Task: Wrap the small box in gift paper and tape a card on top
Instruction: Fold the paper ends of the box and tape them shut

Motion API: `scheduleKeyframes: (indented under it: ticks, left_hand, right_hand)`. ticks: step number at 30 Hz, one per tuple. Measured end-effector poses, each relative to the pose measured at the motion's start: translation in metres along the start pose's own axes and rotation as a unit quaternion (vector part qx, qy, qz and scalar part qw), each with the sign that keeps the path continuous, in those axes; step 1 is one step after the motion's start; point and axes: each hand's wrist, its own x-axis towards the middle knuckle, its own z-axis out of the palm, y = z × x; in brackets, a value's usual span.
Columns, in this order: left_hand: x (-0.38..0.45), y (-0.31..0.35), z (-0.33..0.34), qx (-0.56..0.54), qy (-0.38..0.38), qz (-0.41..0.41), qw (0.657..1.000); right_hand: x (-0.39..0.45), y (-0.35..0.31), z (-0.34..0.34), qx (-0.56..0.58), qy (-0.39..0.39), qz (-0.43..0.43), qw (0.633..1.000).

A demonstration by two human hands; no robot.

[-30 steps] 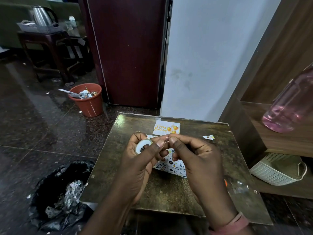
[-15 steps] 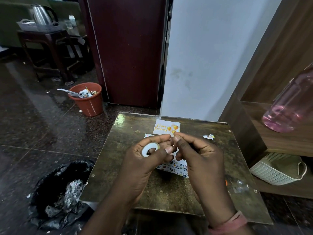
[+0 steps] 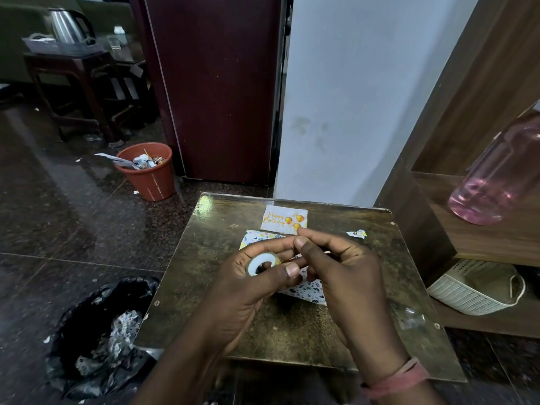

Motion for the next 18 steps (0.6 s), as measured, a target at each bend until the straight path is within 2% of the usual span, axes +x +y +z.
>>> scheduleKeyframes:
  ticks: [4,7,12,14,18]
  left_hand:
    - [0.000,0.000,-0.001,0.018,0.000,-0.005,1.000]
    - [0.001,0.002,-0.004,0.015,0.004,-0.014,1.000]
    - [0.003,0.004,-0.006,-0.001,0.001,-0.015,1.000]
    - [0.004,0.004,-0.007,-0.007,0.005,-0.013,1.000]
    - [0.005,0.004,-0.009,-0.013,0.009,-0.011,1.000]
  right_hand:
    - [0.006,0.005,-0.004,-0.061,0.052,-0.033,0.996]
    - [0.012,0.004,-0.013,-0.119,0.092,-0.088,0.985]
    - [0.023,-0.001,-0.043,-0.216,0.152,-0.118,0.957]
    - [0.028,0.000,-0.058,-0.319,0.139,-0.088,0.933]
    - [0.034,0.013,-0.075,-0.476,0.021,0.067,0.877]
